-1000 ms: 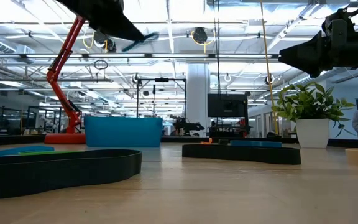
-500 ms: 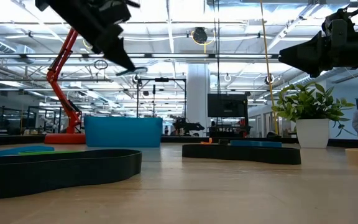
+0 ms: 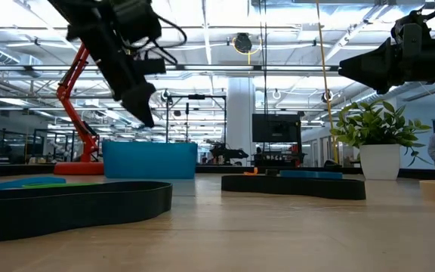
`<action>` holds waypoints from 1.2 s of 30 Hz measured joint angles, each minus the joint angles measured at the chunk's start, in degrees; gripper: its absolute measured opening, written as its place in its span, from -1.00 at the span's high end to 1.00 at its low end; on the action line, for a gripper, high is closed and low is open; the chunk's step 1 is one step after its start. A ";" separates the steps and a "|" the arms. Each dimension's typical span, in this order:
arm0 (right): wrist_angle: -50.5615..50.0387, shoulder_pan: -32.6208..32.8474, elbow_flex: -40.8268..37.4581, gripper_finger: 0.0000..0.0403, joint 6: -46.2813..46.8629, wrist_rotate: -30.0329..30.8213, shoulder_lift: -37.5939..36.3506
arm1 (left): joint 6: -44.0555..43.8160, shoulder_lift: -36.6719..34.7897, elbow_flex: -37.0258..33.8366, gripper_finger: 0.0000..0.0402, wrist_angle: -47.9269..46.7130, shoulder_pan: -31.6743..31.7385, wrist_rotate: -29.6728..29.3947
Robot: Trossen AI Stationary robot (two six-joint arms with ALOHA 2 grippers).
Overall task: Pick and place rubber bands into bin
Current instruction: Put the blue rubber band into the blue bin
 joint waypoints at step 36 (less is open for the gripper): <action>-0.04 0.00 0.01 0.16 0.00 0.00 0.00 | -1.44 7.22 0.00 0.97 0.32 5.57 5.21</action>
